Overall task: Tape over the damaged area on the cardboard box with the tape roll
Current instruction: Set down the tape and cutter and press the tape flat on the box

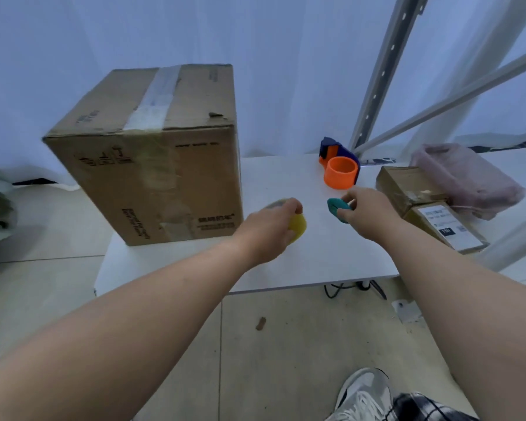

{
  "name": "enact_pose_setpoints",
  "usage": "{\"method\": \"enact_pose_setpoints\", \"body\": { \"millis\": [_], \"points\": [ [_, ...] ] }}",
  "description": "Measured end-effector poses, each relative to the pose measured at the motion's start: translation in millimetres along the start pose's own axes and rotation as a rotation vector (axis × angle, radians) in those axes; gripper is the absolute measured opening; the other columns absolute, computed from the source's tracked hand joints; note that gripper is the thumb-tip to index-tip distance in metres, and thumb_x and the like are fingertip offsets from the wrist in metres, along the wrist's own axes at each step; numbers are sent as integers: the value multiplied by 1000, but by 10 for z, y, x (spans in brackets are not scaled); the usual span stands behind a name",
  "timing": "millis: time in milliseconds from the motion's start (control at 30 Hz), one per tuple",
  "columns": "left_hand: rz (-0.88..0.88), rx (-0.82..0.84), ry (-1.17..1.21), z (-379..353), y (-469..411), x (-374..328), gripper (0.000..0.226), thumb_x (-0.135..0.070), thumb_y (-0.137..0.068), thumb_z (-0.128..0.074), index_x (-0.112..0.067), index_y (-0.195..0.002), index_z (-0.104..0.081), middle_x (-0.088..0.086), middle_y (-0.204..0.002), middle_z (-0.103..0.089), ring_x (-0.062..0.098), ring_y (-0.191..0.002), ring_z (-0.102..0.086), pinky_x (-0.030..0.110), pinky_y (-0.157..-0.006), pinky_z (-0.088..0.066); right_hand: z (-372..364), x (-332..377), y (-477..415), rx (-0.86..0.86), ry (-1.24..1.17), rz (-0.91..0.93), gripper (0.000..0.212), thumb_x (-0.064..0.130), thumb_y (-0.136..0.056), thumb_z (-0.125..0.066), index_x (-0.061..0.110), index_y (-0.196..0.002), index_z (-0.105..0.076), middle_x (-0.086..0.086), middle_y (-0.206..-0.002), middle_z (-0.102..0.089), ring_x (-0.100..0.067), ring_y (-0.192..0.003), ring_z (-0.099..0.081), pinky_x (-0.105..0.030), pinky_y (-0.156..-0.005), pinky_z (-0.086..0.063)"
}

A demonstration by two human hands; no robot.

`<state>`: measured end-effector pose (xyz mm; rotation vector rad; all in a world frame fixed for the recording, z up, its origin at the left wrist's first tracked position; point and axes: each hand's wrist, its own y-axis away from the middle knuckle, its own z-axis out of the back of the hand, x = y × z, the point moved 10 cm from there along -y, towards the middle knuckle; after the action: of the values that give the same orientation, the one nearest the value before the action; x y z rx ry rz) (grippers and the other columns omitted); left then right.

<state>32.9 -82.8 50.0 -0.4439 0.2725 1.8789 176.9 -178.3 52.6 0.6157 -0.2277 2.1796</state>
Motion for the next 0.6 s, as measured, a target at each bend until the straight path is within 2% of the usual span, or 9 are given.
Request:
{"method": "enact_pose_setpoints", "body": {
  "millis": [100, 167, 267, 333, 433, 500, 600],
  "points": [
    [-10, -27, -190, -96, -199, 5, 64, -11, -91, -51, -27, -145, -21, 12, -136, -50, 35, -114, -52, 39, -91, -40, -207, -209, -71, 25, -54, -92, 33, 23, -85, -64, 11, -115, -56, -14, -111, -60, -26, -93, -57, -34, -70, -47],
    [8, -10, -270, -183, -358, 52, 76, -9, -91, -53, -26, -149, -8, 14, -138, -49, 36, -116, -53, 40, -94, -39, -351, -264, -120, 29, -114, -128, 32, 23, -83, -66, 10, -110, -55, -15, -109, -59, -26, -92, -56, -34, -71, -46],
    [12, 11, -393, -283, -548, 138, 77, -6, -91, -50, -23, -150, -4, 14, -134, -52, 37, -115, -52, 42, -96, -38, -531, -335, -185, 50, -142, -161, 29, 23, -82, -68, 9, -102, -53, -15, -105, -59, -28, -91, -57, -37, -75, -49],
    [5, 34, -441, -350, -621, 191, 74, -4, -90, -49, -21, -149, -8, 14, -126, -58, 37, -110, -55, 43, -95, -38, -612, -409, -217, 70, -134, -181, 29, 24, -82, -67, 7, -102, -53, -15, -105, -60, -31, -93, -60, -42, -82, -51],
    [50, 65, -320, -400, -672, 305, 57, -9, -92, -48, -16, -143, -26, 14, -120, -60, 36, -106, -56, 41, -92, -40, -659, -481, -253, 82, -75, -196, 32, 27, -82, -67, 6, -103, -56, -15, -107, -61, -31, -96, -61, -42, -86, -51],
    [44, 45, -246, -368, -673, 298, 44, -17, -93, -48, -12, -135, -37, 13, -122, -58, 34, -110, -54, 39, -92, -39, -629, -494, -263, 67, -60, -206, 35, 29, -82, -67, 6, -106, -55, -15, -110, -59, -31, -98, -60, -40, -84, -51],
    [0, -9, -150, -233, -583, 190, 46, -26, -93, -51, -13, -136, -38, 10, -133, -51, 29, -121, -46, 38, -99, -35, -513, -393, -264, 23, 10, -178, 35, 29, -84, -64, 9, -111, -54, -14, -116, -56, -29, -101, -55, -35, -78, -46]
  ]
}}
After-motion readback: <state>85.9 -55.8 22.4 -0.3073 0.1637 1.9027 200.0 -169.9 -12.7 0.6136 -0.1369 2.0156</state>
